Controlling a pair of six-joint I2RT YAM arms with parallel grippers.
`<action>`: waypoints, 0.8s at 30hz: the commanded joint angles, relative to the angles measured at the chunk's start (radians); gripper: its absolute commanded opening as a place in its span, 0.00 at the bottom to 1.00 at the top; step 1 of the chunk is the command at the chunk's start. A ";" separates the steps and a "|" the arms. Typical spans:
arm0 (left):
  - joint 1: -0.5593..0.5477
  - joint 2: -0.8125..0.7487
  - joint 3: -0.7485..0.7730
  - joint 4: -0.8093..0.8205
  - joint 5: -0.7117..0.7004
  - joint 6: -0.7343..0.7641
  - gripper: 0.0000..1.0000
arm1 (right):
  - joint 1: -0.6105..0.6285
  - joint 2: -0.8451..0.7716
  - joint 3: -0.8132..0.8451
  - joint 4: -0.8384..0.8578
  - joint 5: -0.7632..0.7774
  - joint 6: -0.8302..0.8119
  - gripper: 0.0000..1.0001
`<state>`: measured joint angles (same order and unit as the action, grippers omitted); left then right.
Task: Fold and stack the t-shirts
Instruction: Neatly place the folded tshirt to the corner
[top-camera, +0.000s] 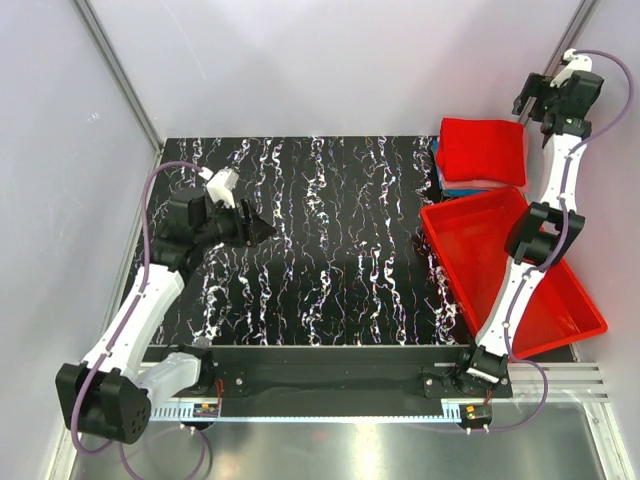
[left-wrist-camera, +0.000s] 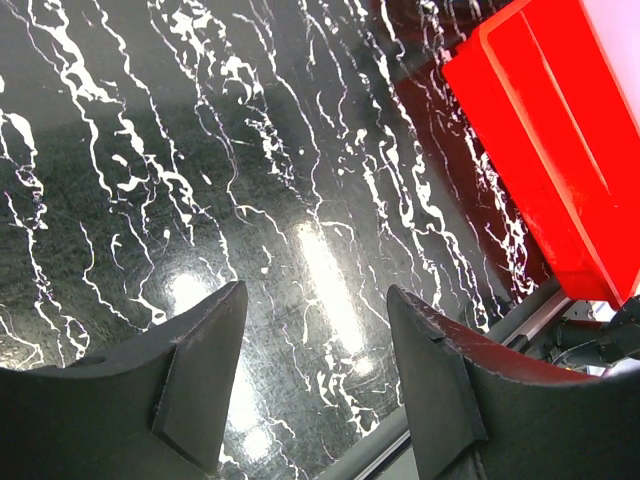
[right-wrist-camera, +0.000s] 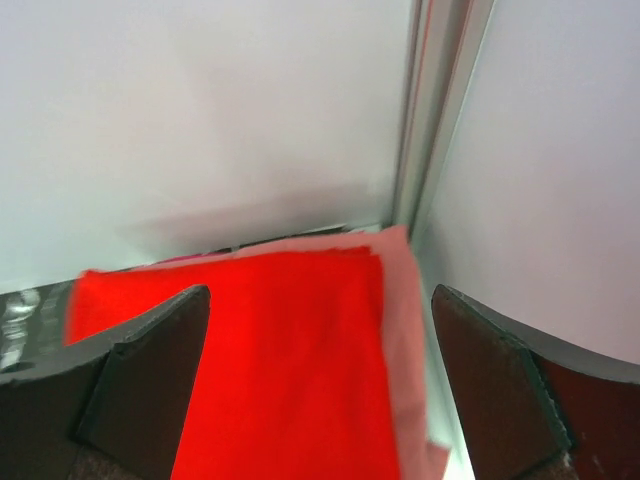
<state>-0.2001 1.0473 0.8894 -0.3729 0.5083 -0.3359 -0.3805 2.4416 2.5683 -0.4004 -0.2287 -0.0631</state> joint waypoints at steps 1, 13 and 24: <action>-0.002 -0.055 0.002 0.023 -0.001 0.017 0.64 | 0.006 -0.212 -0.060 -0.027 -0.056 0.140 1.00; -0.002 -0.236 0.011 0.178 -0.007 -0.090 0.68 | 0.256 -0.863 -0.652 -0.464 -0.022 0.503 1.00; -0.004 -0.286 0.190 -0.076 -0.030 -0.072 0.85 | 0.324 -1.406 -1.034 -0.543 -0.126 0.465 1.00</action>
<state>-0.2001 0.7898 1.0206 -0.3824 0.4995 -0.4156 -0.0624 1.1015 1.5627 -0.8864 -0.3603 0.3832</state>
